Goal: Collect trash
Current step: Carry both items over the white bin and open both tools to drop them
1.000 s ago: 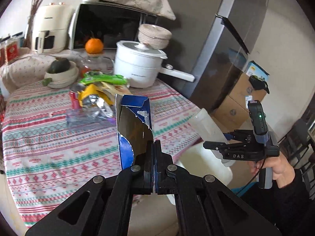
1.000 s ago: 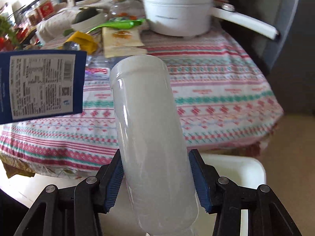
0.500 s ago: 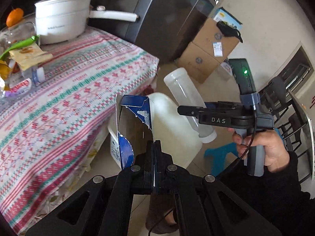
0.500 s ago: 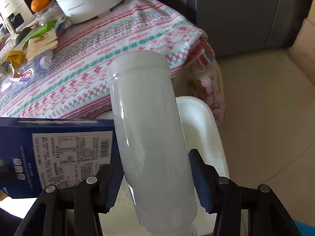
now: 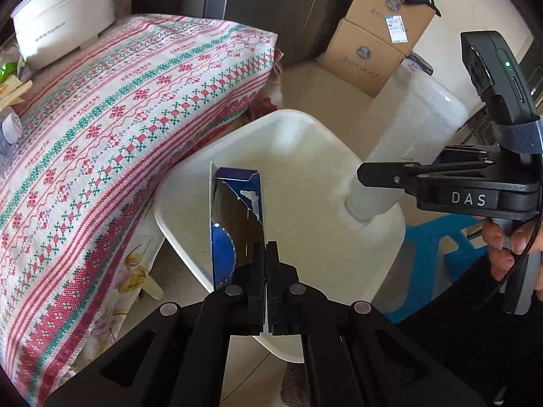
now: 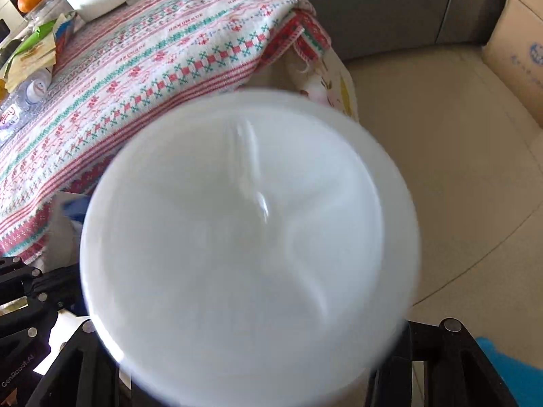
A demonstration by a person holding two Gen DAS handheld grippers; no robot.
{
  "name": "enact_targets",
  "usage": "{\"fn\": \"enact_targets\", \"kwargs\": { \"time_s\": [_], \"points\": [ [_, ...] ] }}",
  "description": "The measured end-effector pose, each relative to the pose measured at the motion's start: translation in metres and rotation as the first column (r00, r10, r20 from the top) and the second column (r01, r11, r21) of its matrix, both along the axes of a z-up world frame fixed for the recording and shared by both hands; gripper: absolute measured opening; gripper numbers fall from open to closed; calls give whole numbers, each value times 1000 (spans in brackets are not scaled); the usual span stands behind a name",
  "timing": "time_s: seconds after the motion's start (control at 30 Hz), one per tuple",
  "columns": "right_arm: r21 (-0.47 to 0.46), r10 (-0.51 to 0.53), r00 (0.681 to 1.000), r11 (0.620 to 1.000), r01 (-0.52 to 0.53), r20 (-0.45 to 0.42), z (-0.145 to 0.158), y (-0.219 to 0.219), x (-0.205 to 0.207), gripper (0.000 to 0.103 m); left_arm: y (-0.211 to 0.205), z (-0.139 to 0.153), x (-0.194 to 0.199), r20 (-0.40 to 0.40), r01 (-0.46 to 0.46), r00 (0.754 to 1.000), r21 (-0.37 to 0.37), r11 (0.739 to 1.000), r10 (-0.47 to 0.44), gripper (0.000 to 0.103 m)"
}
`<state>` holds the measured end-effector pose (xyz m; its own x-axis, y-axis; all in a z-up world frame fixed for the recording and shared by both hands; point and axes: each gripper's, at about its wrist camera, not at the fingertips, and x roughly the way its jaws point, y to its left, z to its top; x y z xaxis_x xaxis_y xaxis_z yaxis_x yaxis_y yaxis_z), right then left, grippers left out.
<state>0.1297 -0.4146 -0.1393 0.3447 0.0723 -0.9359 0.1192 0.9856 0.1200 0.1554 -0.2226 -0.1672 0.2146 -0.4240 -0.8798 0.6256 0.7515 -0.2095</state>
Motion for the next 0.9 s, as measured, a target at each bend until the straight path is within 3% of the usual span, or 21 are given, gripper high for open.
{"fn": "enact_targets", "kwargs": {
  "time_s": [0.17,0.23,0.33,0.53,0.73,0.8,0.87,0.9],
  "points": [
    [-2,-4,1000,1000,4,-22,-5,-3,-1,53,7,1,4,-5,-12,1000,24,1000,12,9],
    [-4,-2,999,1000,1,-41,-8,-2,1,53,16,8,3,3,-29,1000,21,999,29,32],
    [-17,11,995,1000,-12,-97,-19,0,10,53,32,24,-1,60,-54,997,13,998,53,53],
    [-43,27,977,998,-37,-213,-47,9,25,53,67,47,-4,138,-109,985,24,994,105,70],
    [-39,-3,967,999,-7,-256,-58,6,30,54,92,48,-4,149,-156,978,44,987,148,76],
    [-27,-22,968,1000,16,-250,-55,6,34,59,96,48,-4,152,-165,976,48,985,156,76],
    [-17,-34,973,999,31,-229,-48,4,36,72,101,48,-3,155,-172,974,48,984,163,77],
    [-14,-38,975,999,35,-218,-45,3,35,72,103,49,-4,157,-176,973,46,983,167,77]
  ]
}}
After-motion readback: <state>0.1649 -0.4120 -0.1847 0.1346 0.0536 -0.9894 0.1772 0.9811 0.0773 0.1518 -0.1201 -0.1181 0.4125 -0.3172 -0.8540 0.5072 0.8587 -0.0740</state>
